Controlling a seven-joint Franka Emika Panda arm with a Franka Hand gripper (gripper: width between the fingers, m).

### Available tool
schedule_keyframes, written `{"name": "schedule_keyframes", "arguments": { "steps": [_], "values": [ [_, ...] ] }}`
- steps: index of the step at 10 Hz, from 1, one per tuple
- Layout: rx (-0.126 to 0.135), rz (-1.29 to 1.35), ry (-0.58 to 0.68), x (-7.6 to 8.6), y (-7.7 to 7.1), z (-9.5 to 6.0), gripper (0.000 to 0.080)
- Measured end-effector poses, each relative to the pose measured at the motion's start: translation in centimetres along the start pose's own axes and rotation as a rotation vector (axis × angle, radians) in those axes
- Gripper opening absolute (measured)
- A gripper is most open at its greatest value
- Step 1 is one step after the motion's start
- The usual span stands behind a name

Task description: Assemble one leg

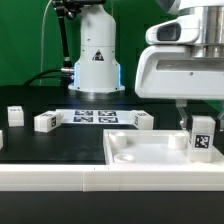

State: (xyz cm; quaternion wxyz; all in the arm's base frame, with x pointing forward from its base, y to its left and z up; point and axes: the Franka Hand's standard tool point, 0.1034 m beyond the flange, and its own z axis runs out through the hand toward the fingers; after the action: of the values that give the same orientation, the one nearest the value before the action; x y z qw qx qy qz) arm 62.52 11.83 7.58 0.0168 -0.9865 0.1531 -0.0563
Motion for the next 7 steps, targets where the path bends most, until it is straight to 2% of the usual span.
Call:
{"name": "schedule_keyframes", "arguments": {
  "steps": [4,7],
  "values": [
    [-0.001,0.402,-0.002,0.06,0.19,-0.02,0.029],
    [-0.013,0.765,-0.006,-0.28,0.05,-0.02,0.0291]
  ]
}}
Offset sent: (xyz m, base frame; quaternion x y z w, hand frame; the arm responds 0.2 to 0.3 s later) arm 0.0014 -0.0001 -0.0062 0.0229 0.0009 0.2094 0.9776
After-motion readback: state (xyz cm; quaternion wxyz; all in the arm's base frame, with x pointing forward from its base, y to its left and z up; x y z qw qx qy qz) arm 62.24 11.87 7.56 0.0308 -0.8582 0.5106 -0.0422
